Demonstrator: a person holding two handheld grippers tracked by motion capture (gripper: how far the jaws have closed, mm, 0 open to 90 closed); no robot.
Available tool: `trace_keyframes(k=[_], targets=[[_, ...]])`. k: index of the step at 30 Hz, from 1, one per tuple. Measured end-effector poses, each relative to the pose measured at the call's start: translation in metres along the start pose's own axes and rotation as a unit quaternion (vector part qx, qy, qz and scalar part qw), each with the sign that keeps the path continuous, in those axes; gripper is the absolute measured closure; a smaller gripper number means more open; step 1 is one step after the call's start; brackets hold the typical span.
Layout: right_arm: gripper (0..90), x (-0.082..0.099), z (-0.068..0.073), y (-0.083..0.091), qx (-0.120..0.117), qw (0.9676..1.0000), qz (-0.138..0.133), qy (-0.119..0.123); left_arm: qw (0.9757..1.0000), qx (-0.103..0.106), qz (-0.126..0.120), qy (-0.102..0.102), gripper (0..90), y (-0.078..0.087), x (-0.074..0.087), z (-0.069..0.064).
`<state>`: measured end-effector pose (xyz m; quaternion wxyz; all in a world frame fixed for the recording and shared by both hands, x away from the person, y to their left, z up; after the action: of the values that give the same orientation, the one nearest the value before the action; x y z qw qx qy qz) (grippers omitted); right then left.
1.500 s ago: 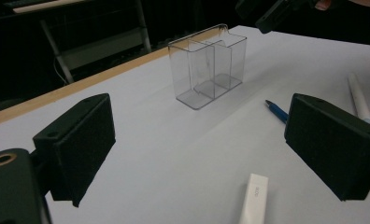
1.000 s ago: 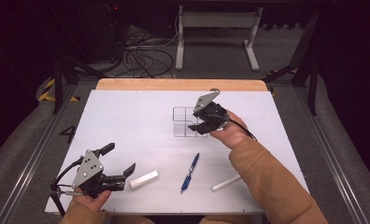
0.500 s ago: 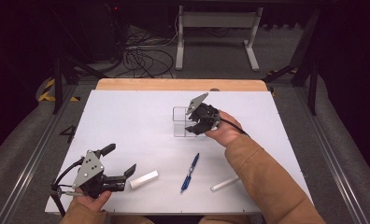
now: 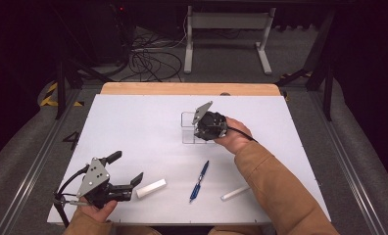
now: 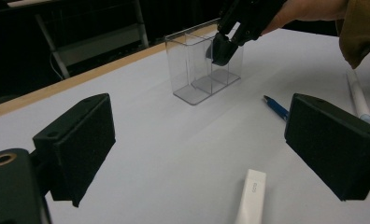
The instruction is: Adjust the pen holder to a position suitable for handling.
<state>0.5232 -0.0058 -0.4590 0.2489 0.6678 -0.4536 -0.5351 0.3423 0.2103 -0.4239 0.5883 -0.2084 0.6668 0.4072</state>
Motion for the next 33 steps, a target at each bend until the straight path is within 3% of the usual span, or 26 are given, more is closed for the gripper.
trace_keyframes(k=[2, 9, 12, 19, 26, 33], targets=[[75.7, 0.001, 0.0, 0.001, -0.01, 0.9998, 0.0, 0.015, 1.0, 0.0, 0.002, 0.0, 9.5, 0.0, 0.001, 0.0], [84.7, -0.007, 0.005, 0.004, -0.032, 0.999, 0.009, 0.032, 0.9999, 0.006, 0.004, 0.009, 9.6, -0.003, 0.003, 0.0], [86.3, -0.013, 0.009, 0.007, -0.03, 0.9983, 0.006, 0.05, 0.9999, 0.006, 0.004, 0.01, 9.6, -0.003, 0.003, 0.0], [86.4, -0.033, 0.033, 0.021, -0.066, 0.995, -0.019, 0.073, 0.9999, 0.008, 0.006, 0.007, 9.6, -0.003, 0.004, -0.001], [86.4, -0.041, 0.054, 0.019, -0.109, 0.9916, -0.01, 0.07, 0.9999, 0.01, 0.008, 0.009, 9.6, -0.004, 0.004, -0.002], [86.3, -0.041, 0.055, 0.01, -0.114, 0.9914, -0.001, 0.064, 0.9998, 0.011, 0.009, 0.01, 9.6, -0.004, 0.005, -0.001]])
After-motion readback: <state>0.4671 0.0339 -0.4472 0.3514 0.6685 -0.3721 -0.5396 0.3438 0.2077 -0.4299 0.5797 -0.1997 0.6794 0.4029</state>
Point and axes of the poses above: each handheld gripper's, and its own axes: y roughly backward along the jaws, x roughly out of its underside, z roughly to its left, the point moved 9 cm from there along -y, roughly forward along the jaws, and after that the axes turned 5 degrees about y, right-handed, at the moved point
